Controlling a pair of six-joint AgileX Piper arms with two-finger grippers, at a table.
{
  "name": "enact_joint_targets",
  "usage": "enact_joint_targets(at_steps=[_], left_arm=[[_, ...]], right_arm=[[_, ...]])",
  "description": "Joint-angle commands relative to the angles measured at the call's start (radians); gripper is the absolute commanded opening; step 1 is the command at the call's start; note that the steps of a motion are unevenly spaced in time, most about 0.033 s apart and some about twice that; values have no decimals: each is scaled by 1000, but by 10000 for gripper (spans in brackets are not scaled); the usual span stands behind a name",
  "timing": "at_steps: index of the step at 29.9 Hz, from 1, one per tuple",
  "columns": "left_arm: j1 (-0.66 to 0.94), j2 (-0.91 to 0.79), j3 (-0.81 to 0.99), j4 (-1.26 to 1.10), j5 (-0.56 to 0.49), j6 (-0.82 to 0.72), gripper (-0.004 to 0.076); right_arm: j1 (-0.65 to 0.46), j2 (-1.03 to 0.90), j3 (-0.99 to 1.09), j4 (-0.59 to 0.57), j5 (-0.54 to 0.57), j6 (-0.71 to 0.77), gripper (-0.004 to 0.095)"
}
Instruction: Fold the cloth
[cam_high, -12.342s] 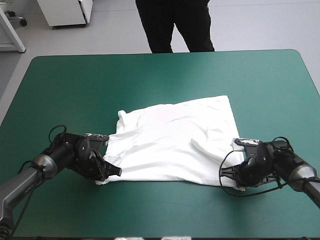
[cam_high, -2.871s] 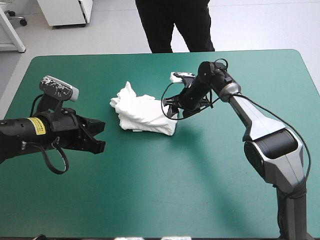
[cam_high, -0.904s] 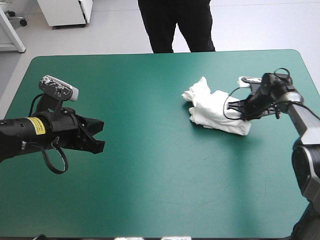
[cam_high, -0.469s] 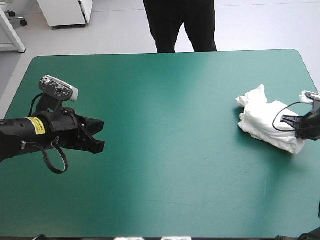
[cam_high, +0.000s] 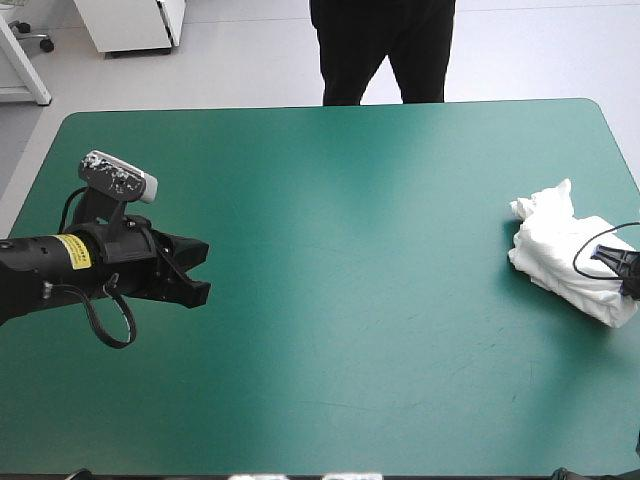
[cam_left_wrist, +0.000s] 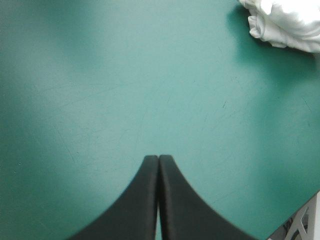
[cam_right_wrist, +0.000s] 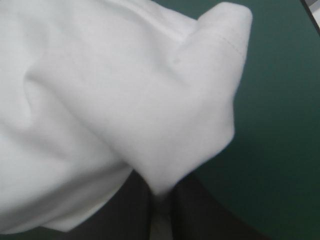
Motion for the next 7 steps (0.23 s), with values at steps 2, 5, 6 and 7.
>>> enact_joint_targets(at_steps=[2,5,6,7], left_arm=[[0,-8,-23,-30,-3,2,-9],[0,-8,-23,-30,-3,2,-9],[0,-8,-23,-30,-3,2,-9],[0,-8,-23,-30,-3,2,-9]], right_arm=[[-5,-42,-21,-15,-8,-29,57],[-5,-42,-21,-30,-3,-36,257],[-5,-42,-21,-30,0,-36,347],[-5,-42,-21,-24,5,-36,440]])
